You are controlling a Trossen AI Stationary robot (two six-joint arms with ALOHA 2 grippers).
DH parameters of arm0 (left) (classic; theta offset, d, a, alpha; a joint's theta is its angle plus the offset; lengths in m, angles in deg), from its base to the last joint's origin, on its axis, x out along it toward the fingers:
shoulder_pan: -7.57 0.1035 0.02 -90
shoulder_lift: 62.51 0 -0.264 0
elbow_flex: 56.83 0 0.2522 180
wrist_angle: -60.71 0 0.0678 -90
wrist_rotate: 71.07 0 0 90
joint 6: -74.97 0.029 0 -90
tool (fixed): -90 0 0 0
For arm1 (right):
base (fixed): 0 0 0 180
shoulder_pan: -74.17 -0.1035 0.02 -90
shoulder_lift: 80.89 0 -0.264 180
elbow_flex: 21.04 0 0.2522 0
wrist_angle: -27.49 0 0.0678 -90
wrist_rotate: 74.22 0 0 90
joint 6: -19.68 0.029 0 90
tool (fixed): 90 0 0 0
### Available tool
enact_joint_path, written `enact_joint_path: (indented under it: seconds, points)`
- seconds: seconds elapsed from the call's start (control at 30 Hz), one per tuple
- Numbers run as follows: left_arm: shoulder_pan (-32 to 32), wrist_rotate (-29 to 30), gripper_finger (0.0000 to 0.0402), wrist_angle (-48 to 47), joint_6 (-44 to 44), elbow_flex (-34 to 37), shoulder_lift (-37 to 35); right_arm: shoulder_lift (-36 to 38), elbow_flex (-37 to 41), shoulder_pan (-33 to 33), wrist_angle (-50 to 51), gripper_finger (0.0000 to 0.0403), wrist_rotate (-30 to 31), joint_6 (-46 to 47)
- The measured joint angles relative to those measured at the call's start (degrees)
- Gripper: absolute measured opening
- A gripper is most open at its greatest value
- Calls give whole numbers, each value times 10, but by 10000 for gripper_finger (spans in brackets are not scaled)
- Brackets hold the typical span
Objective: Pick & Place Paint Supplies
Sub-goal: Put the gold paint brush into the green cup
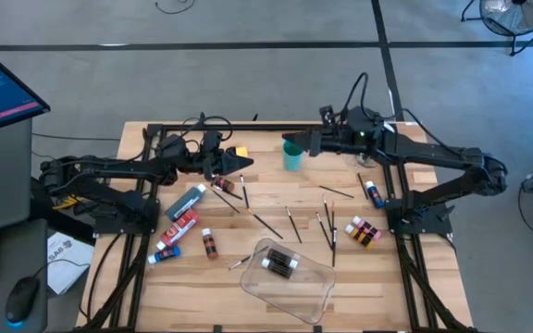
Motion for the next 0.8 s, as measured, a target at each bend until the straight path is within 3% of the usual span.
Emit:
enact_joint_path:
  seconds: [0.23, 0.37, 0.8]
  points:
    - [0, -27, 1, 0, -3, 0, 0, 0, 0, 30, 106, 0, -61, -156]
    - [0, -37, 1, 0, -3, 0, 0, 0, 0, 36, 192, 0, -64, -229]
    - [20, -58, 1, 0, -3, 0, 0, 0, 21, 30, 513, 0, -48, -325]
